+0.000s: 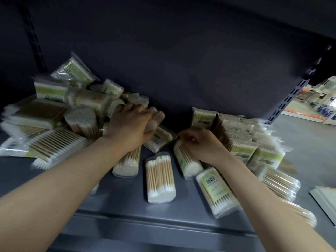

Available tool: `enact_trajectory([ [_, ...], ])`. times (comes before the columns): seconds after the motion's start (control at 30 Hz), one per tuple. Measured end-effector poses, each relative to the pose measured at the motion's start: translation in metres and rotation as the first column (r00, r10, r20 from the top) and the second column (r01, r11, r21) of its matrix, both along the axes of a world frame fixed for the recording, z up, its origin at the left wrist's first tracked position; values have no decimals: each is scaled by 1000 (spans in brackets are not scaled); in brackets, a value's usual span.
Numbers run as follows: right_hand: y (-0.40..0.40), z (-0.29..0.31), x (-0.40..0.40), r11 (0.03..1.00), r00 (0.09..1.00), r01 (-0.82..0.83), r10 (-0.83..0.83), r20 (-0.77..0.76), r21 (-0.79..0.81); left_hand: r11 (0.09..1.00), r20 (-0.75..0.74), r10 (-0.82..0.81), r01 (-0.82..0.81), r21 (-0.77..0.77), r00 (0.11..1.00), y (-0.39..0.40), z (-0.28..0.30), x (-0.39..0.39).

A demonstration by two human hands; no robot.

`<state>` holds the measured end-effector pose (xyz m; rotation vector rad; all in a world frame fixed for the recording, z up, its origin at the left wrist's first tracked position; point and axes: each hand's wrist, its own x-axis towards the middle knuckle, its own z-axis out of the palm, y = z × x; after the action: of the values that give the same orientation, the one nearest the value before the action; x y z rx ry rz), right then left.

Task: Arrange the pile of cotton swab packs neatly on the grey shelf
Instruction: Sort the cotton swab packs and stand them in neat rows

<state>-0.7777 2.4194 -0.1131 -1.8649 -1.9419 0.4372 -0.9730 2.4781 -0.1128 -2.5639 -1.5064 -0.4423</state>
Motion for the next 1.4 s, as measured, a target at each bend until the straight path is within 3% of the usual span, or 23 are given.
enact_trajectory([
  [0.4, 17, 10, -25, 996, 998, 56, -55, 20, -74, 998, 40, -9, 7, 68, 999, 6, 0, -7],
  [0.5, 23, 8, -34, 991, 997, 28, -18, 71, -134, 990, 101, -13, -2, 142, 995, 9, 0, -13],
  [0.63, 32, 5, -43, 986, 992, 31, -9, 129, -167, 991, 91, 9, -21, 131, 996, 12, 0, -22],
  [0.83, 34, 3, -55, 976, 983, 56, -17, 184, -212, 980, 101, -72, 52, 190, 992, 9, -8, -26],
  [1.2, 33, 8, -59, 968, 956, 31, 44, 289, -250, 993, 180, -102, 91, 71, 978, 0, -7, -24],
  [1.4, 33, 8, -53, 973, 974, 29, 24, 224, -229, 990, 238, -121, 101, 95, 964, -4, -7, -27],
])
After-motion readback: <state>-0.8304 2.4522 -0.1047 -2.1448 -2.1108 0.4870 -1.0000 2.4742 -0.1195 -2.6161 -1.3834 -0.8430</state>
